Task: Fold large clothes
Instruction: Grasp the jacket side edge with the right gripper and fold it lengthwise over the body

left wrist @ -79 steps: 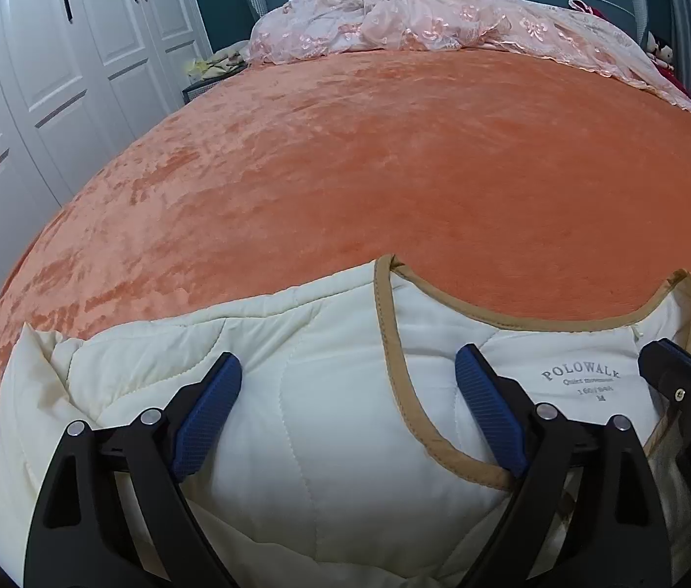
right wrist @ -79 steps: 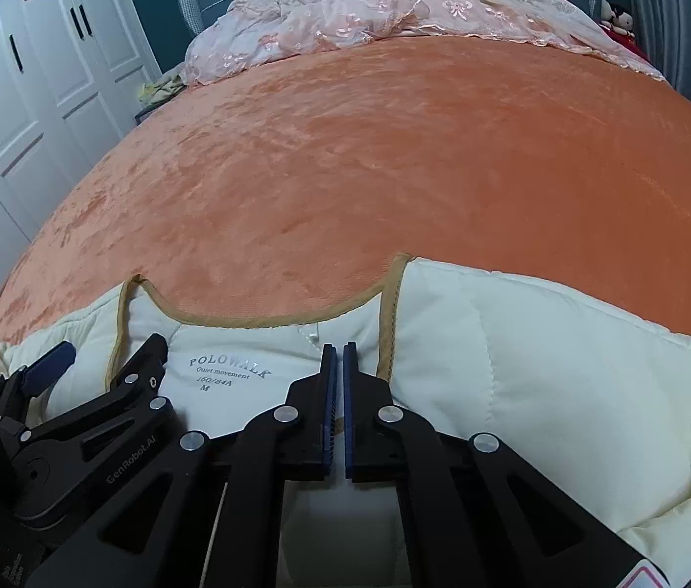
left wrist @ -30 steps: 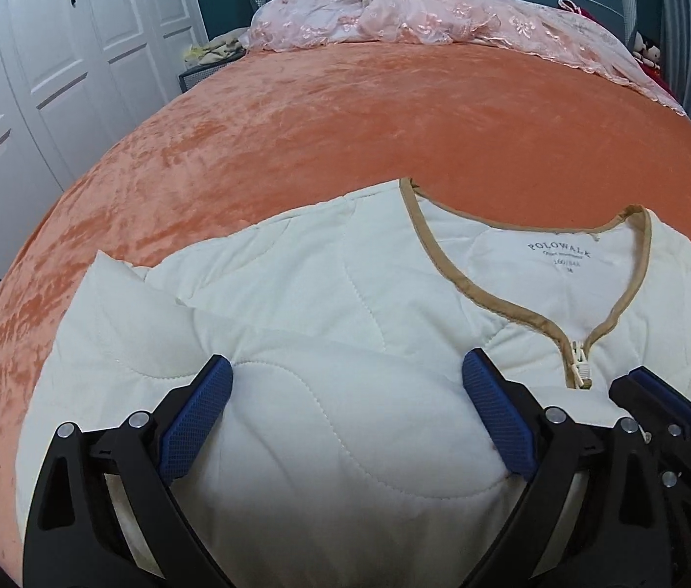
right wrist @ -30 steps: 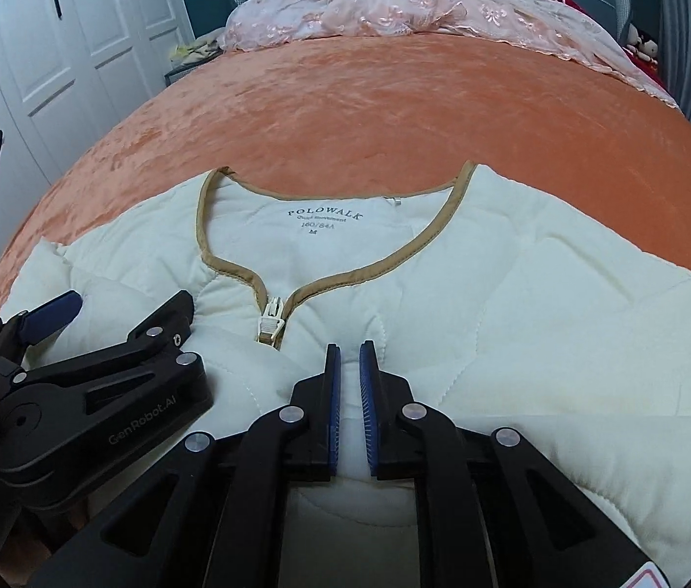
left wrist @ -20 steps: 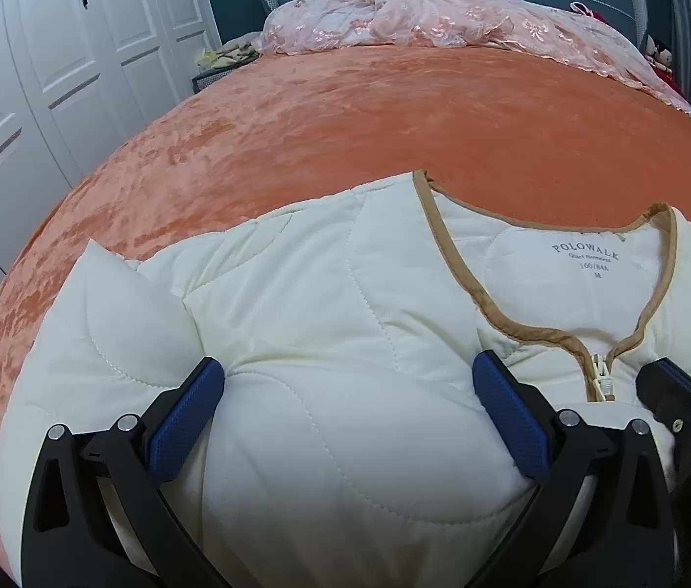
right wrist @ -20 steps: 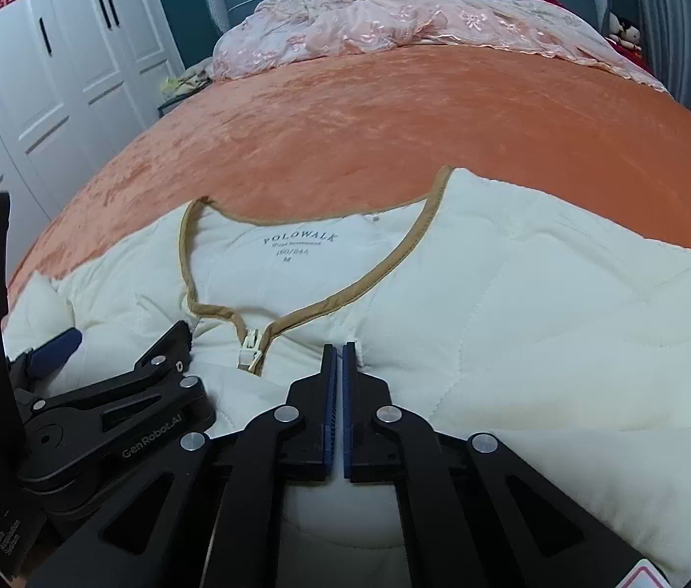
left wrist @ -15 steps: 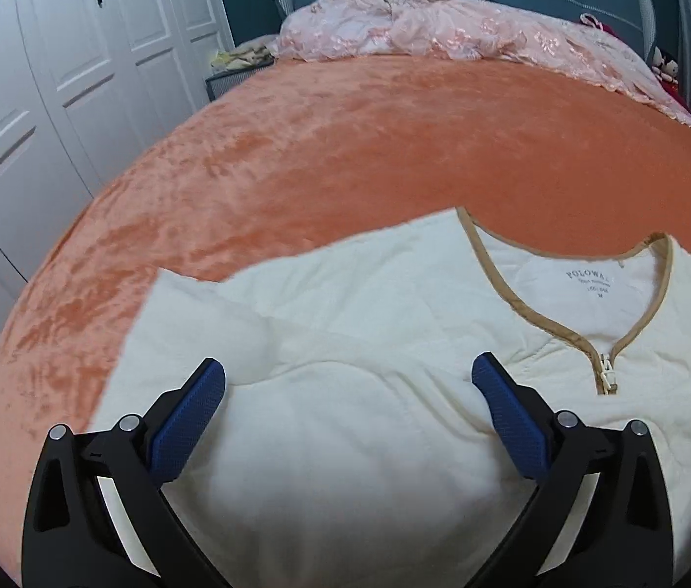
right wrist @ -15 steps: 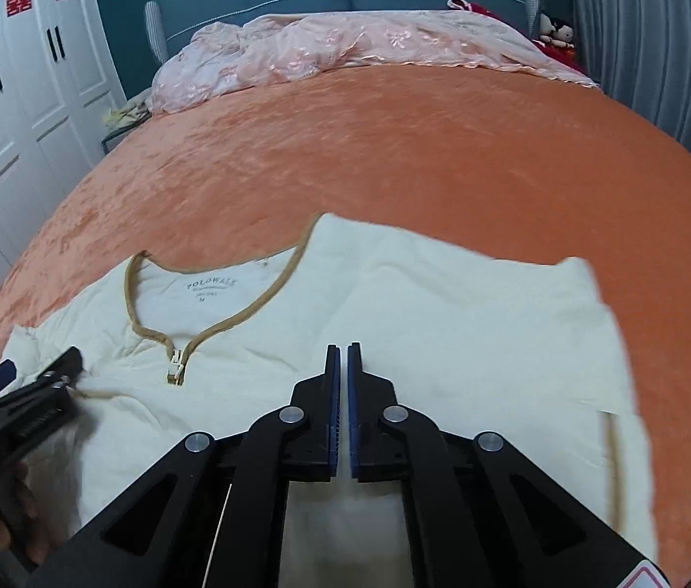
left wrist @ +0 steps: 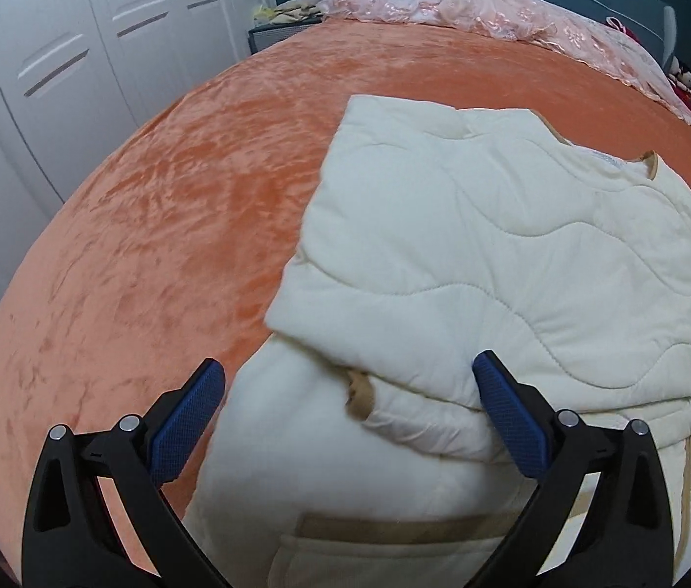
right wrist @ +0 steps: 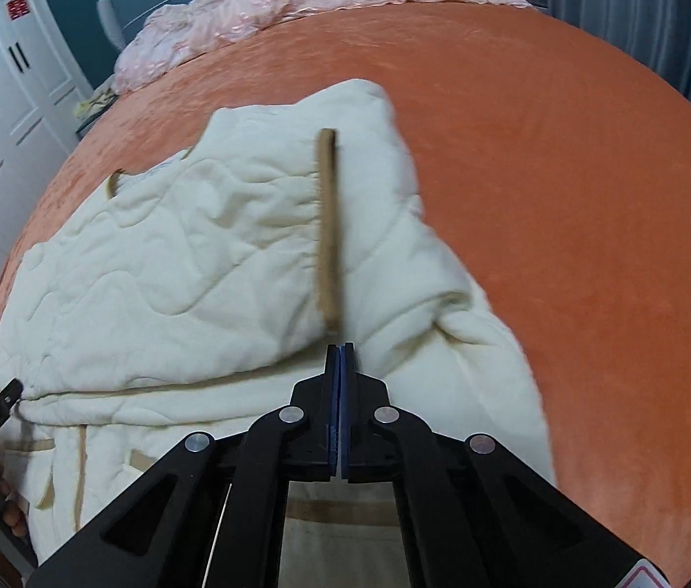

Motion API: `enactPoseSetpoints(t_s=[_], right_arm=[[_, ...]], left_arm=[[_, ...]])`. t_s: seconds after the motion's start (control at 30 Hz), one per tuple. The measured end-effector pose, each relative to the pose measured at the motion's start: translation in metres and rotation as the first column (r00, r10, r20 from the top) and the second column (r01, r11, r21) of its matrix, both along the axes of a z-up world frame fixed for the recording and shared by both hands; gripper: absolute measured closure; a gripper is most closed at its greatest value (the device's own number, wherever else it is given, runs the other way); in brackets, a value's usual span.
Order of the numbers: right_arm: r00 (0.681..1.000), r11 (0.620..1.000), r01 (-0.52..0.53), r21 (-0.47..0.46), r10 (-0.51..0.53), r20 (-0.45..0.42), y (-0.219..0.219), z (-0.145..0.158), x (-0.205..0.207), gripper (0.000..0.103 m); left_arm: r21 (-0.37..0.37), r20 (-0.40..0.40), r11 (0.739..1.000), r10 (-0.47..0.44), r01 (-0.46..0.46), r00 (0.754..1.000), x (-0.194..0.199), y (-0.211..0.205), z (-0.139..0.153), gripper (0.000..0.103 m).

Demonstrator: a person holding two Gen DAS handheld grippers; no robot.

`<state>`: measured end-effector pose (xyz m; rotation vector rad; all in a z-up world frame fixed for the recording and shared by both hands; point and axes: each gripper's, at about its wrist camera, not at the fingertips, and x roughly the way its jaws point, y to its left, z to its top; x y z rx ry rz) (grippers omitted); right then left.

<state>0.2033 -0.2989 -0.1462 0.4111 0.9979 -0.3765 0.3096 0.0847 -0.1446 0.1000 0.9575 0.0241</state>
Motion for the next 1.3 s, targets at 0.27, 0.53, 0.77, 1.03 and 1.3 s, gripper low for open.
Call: enactPoseSetpoints(t_s=[0.27,0.53,0.77,1.03,1.3], right_arm=[[0.999,0.999,0.042,0.004,-0.042,-0.030,-0.006,0.017,-0.108,0.088],[0.996,0.997,0.065,0.046,-0.063,-0.063,0.002,0.022,-0.228,0.048],[0.992,0.962,0.125,0.243,-0.118,-0.044,0.002,-0.004,-0.266,0.046],[0.990,0.940,0.118,0.319,-0.136,0.035,0.010,-0.006,-0.251,0.087],[0.991,0.973,-0.020,0.231,-0.011,0.132,0.028,0.048,-0.268,0.098]], left_arm=[[0.038,-0.038,0.999,0.033,-0.031,0.999,-0.064,0.038,0.015,0.005],[-0.125,-0.072,0.990,0.056,-0.064,0.996,-0.148,0.100,0.033,0.005],[-0.245,-0.204,0.956,0.112,-0.162,0.972,-0.174,0.139,0.010,0.005],[-0.354,-0.209,0.931,0.017,-0.092,0.978,-0.180,0.128,0.011,0.063],[-0.320,-0.083,0.943,-0.120,0.087,0.989,-0.210,0.125,0.066,0.095]])
